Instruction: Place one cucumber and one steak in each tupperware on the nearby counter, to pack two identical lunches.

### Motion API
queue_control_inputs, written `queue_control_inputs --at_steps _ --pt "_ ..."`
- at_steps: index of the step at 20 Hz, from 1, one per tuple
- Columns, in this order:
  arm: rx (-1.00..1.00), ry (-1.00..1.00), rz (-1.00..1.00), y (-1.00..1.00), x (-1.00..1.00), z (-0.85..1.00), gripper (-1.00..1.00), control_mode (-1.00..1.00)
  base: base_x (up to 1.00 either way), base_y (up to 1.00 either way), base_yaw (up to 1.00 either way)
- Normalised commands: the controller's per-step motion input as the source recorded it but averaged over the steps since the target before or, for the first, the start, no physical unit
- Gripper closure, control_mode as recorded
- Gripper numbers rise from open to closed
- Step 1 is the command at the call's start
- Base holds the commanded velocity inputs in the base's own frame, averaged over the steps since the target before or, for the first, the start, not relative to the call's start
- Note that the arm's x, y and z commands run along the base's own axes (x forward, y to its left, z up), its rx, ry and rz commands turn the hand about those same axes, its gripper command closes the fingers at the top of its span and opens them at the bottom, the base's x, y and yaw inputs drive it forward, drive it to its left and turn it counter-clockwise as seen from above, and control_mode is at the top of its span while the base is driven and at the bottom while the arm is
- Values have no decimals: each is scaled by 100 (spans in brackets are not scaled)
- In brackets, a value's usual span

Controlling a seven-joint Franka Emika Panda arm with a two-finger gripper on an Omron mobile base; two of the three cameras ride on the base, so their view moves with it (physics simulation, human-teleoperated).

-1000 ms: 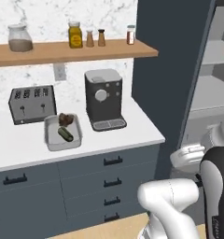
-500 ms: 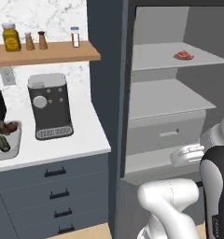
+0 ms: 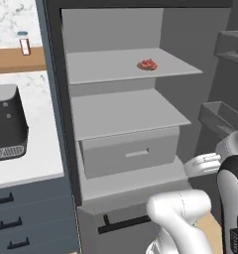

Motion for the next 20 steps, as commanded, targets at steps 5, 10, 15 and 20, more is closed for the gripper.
queue_control_inputs --at_steps 5,10,15,20 --pt "0 0 0 0 0 0 -100 100 98 27 -13" --pt "0 0 0 0 0 0 -100 100 94 48 -22" --pt "-7 2 -19 21 67 -6 -100 -100 16 5 -6" --pt "-1 0 -18 8 45 14 -100 -100 0 0 0"
